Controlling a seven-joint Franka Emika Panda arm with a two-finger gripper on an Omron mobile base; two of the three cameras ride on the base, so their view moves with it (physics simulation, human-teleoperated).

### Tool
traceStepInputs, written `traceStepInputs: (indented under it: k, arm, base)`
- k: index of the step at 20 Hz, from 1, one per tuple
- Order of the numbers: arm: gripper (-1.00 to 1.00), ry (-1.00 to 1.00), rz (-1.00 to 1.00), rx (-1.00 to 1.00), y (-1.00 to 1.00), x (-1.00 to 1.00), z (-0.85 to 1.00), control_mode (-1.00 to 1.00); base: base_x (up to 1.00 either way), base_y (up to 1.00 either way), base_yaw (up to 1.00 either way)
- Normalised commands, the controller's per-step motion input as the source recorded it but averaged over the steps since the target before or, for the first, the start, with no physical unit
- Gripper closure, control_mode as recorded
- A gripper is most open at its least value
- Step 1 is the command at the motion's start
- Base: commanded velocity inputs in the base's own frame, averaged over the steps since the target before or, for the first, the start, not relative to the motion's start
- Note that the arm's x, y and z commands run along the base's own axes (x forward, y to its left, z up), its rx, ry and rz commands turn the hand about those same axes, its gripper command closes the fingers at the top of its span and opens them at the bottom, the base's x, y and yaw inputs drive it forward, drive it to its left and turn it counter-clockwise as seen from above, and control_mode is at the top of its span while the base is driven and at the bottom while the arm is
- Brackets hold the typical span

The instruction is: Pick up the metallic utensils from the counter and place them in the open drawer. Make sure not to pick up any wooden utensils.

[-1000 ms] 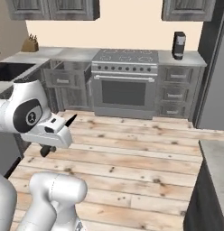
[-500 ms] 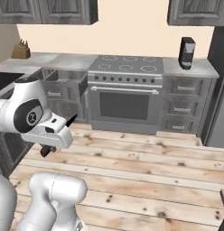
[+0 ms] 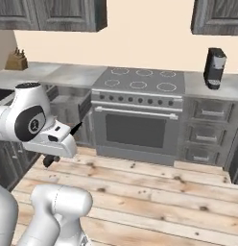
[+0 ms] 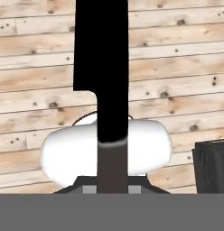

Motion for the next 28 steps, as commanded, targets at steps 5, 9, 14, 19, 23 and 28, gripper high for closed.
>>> traceStepInputs:
  k: [5,9,14,19,23,28]
  arm:
    - [1.00,0.00,0.00,0.00,0.00,0.00,0.00,1.00]
    - [1.00,0.00,0.00,0.00,0.00,0.00,0.00,1.00]
    - [1.00,0.00,0.00,0.00,0.00,0.00,0.00,1.00]
    - [1.00,0.00,0.00,0.00,0.00,0.00,0.00,1.00]
    - [1.00,0.00,0.00,0.00,0.00,0.00,0.00,1.00]
    - [1.00,0.00,0.00,0.00,0.00,0.00,0.00,1.00]
  base:
    - [1.00,0.00,0.27]
    - [1.00,0.00,0.48]
    - [0.92,-0.22,0.76]
    - [0.55,-0.42,0.83]
    - [0.10,-0.44,0.77]
    - [0.00,-0.19,0.35]
